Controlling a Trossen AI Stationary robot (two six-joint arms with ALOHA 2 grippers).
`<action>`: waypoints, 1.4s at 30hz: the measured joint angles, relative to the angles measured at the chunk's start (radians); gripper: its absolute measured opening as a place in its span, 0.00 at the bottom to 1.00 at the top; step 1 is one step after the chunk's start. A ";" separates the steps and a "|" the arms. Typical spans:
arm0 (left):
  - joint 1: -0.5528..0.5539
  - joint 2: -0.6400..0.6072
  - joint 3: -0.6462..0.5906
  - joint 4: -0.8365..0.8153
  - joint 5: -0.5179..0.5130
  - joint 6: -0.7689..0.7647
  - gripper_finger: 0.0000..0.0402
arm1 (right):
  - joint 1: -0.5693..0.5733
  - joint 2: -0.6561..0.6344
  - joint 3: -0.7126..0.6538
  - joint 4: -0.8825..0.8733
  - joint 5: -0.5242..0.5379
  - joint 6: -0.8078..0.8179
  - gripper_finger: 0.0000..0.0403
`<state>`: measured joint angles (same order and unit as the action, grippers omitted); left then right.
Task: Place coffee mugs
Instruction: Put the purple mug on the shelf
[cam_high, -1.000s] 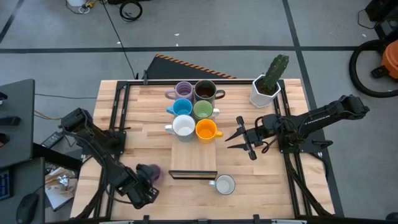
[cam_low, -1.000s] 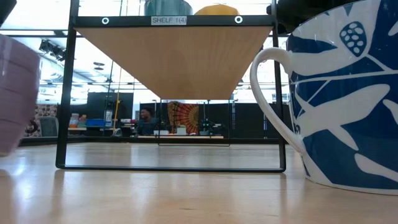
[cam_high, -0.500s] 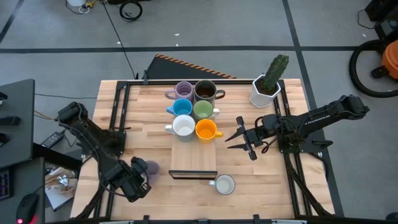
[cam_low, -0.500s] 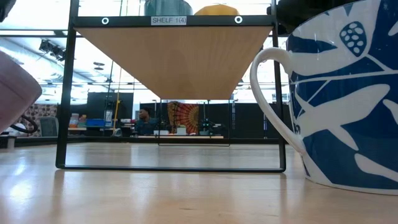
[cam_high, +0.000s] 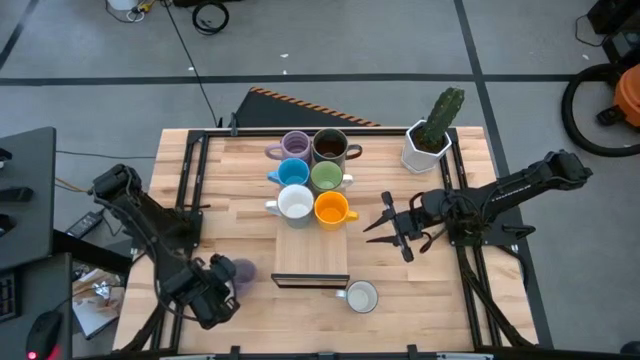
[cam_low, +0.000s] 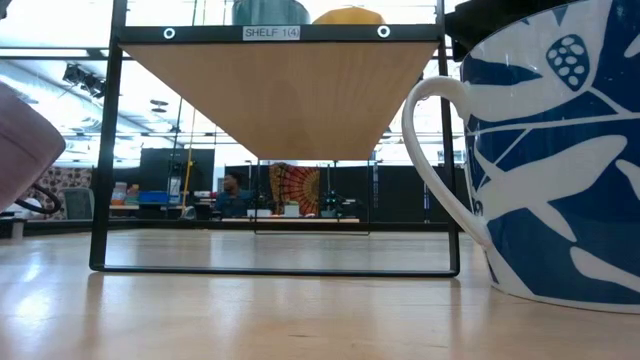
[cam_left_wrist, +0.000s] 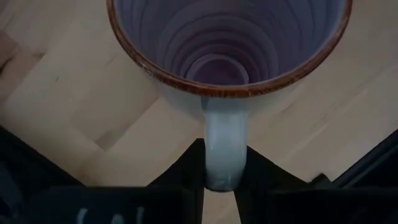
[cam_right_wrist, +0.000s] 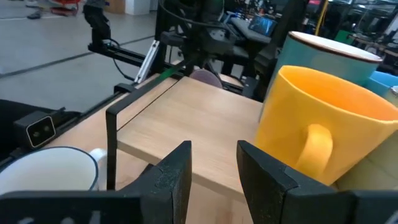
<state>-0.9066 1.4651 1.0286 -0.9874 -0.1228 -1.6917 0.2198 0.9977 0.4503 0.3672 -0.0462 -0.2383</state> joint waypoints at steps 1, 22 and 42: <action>-0.005 0.000 0.000 -0.001 -0.010 0.003 0.15 | 0.001 0.000 0.000 -0.001 0.003 0.000 0.33; -0.028 0.001 0.000 -0.069 -0.197 0.318 0.15 | 0.002 0.000 0.000 0.018 0.046 0.101 0.33; 0.007 -0.296 0.000 -0.254 -0.281 0.448 0.15 | 0.002 0.000 0.000 0.004 0.106 0.134 0.33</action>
<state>-0.8998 1.1690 1.0286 -1.2413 -0.4037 -1.2435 0.2222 0.9977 0.4503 0.3714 0.0601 -0.1047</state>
